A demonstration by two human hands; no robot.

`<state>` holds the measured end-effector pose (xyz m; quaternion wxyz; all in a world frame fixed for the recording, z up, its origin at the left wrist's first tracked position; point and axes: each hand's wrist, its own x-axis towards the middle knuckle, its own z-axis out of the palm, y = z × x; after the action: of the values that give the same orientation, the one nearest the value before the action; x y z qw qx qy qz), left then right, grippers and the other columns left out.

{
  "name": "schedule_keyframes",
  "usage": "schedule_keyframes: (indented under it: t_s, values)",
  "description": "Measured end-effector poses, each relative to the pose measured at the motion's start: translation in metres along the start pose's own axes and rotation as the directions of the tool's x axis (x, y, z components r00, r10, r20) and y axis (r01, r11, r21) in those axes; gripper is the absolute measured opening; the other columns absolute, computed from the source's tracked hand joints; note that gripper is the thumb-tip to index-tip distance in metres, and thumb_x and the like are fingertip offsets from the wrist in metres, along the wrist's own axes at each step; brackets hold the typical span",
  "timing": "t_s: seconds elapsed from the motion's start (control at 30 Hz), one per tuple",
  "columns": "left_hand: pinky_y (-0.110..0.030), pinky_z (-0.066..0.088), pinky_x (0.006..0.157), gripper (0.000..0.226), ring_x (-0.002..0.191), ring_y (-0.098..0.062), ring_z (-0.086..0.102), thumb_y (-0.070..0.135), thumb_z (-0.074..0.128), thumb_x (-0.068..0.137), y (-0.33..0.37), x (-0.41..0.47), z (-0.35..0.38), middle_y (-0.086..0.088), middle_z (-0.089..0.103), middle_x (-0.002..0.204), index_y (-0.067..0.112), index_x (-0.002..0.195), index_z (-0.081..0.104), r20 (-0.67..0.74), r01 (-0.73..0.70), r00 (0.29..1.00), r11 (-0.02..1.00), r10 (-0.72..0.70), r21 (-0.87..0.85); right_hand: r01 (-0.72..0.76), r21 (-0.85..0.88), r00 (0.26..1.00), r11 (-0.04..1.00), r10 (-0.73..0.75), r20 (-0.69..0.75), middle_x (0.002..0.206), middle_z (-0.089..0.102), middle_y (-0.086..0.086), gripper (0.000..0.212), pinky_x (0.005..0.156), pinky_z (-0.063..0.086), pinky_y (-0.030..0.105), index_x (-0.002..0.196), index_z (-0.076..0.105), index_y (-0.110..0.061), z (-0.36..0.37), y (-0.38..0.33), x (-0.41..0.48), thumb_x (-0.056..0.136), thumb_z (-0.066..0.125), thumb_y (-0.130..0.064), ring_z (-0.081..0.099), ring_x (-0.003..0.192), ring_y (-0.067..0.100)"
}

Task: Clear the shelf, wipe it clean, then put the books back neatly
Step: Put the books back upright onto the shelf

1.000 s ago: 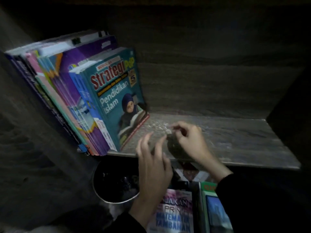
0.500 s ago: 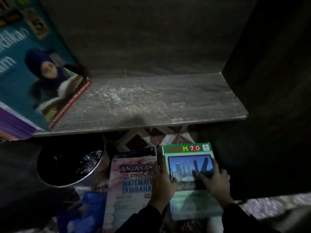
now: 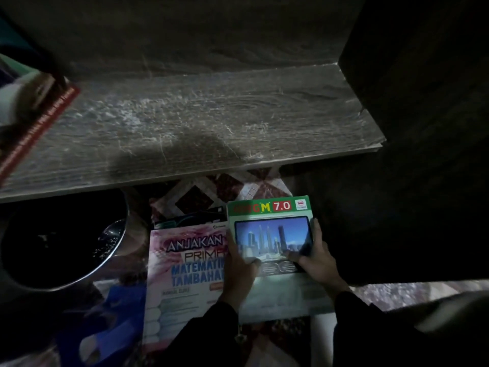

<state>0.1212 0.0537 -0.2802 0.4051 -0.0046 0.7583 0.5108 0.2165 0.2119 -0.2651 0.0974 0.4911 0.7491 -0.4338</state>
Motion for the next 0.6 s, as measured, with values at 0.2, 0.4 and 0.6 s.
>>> schedule_keyframes:
  t_s: [0.2, 0.4, 0.6]
  values:
    - [-0.021, 0.053, 0.064, 0.101, 0.118, -0.022, 0.054, -0.003, 0.065, 0.086, -0.016, 0.014, -0.034, -0.003, 0.023, 0.156, 0.035, 0.151, -0.001, 0.058, 0.044, 0.998, 0.989, -0.037, -0.139, 0.051, 0.060, 0.996, 0.997, -0.055, 0.064, 0.148, 0.041, 0.002, 0.116, 0.102, 0.037, 0.038, 0.145, -0.009, -0.050, 0.008, -0.004, -0.001, 0.072, 0.080, -0.040, 0.048, 0.127, 0.029]
    - [-0.026, 0.052, 0.077, 0.084, 0.125, -0.027, 0.050, 0.013, 0.073, 0.083, -0.026, 0.019, -0.035, -0.003, 0.038, 0.148, 0.027, 0.149, 0.023, 0.062, 0.122, 0.992, 0.979, -0.113, -0.165, 0.035, 0.159, 0.998, 0.987, -0.044, 0.055, 0.141, 0.050, -0.005, 0.111, 0.102, 0.040, 0.040, 0.142, 0.003, -0.057, 0.010, -0.005, -0.006, 0.068, 0.082, -0.033, 0.054, 0.120, 0.024]
    - [-0.048, 0.049, 0.095, 0.120, 0.124, -0.030, 0.051, 0.052, 0.087, 0.044, -0.040, 0.027, -0.050, -0.007, 0.038, 0.149, 0.037, 0.146, 0.026, 0.089, 0.183, 0.982, 0.958, -0.168, -0.218, 0.044, 0.288, 0.997, 0.957, -0.058, 0.042, 0.123, 0.060, -0.006, 0.093, 0.095, 0.048, 0.047, 0.124, 0.021, -0.066, 0.021, 0.002, -0.005, 0.063, 0.084, -0.035, 0.063, 0.103, 0.020]
